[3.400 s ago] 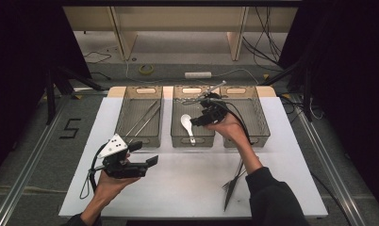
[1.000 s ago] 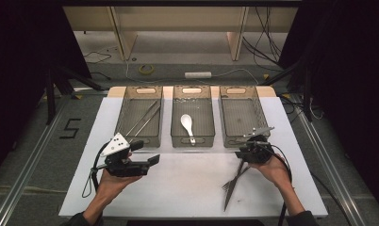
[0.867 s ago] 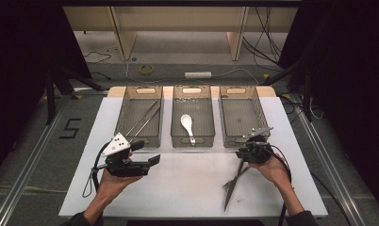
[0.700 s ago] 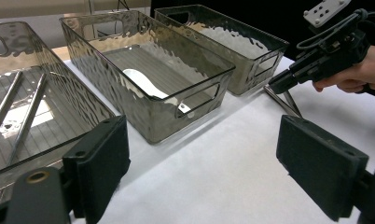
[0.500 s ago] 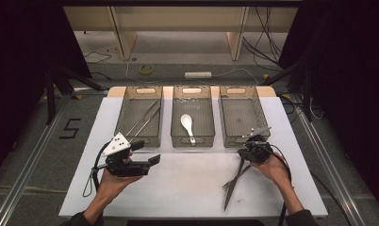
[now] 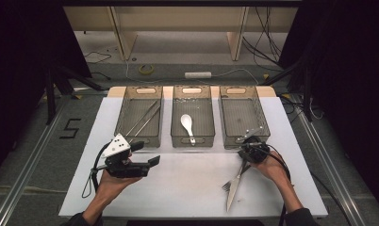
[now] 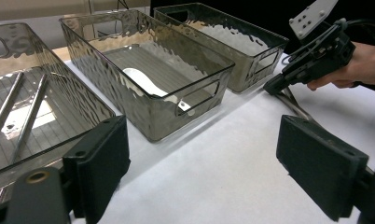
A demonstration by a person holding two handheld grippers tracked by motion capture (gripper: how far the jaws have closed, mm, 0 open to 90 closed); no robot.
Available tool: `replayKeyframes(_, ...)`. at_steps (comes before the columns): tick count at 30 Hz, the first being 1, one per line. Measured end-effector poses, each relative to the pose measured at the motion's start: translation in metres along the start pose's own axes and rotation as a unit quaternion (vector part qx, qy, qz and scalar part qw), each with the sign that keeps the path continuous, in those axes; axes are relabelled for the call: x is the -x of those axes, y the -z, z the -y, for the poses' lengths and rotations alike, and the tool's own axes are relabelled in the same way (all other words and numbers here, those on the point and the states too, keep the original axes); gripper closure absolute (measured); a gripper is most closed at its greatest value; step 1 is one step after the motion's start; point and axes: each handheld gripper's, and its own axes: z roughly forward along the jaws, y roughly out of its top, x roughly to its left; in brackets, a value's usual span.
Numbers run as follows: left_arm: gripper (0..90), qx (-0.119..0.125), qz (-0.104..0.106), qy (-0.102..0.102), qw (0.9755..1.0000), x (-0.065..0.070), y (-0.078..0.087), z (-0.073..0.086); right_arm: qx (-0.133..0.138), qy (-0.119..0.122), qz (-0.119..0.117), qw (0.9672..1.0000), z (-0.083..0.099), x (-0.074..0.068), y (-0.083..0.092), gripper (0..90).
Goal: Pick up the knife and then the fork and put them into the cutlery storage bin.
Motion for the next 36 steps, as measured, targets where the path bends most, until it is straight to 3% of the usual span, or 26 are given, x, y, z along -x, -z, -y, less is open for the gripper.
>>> replayKeyframes(1, 16.7, -0.001, 0.000, -0.001, 1.0000, 0.000, 0.000, 0.000, -0.006, 0.009, 0.004, 0.9999, 0.000, 0.001, -0.001, 90.0)
replayKeyframes(4, 16.7, -0.001, -0.001, -0.002, 1.0000, 0.001, 0.000, 0.000, -0.004, -0.009, -0.010, 0.9999, 0.002, 0.005, 0.000, 90.0)
replayKeyframes(7, 16.7, -0.001, -0.001, -0.001, 1.0000, 0.000, 0.000, 0.000, -0.015, -0.006, -0.003, 0.9999, 0.005, 0.006, 0.003, 90.0)
replayKeyframes(18, 16.7, -0.003, -0.002, -0.006, 1.0000, 0.001, 0.000, 0.000, -0.041, -0.034, -0.011, 0.9985, 0.025, 0.014, 0.016, 90.0)
replayKeyframes(28, 16.8, -0.004, -0.002, -0.007, 1.0000, 0.001, 0.000, 0.000, -0.069, -0.055, 0.012, 0.9960, 0.043, 0.004, 0.031, 90.0)
replayKeyframes(36, 16.8, -0.005, -0.001, -0.006, 1.0000, 0.001, 0.000, 0.000, -0.083, -0.061, -0.005, 0.9947, 0.067, -0.003, 0.047, 90.0)
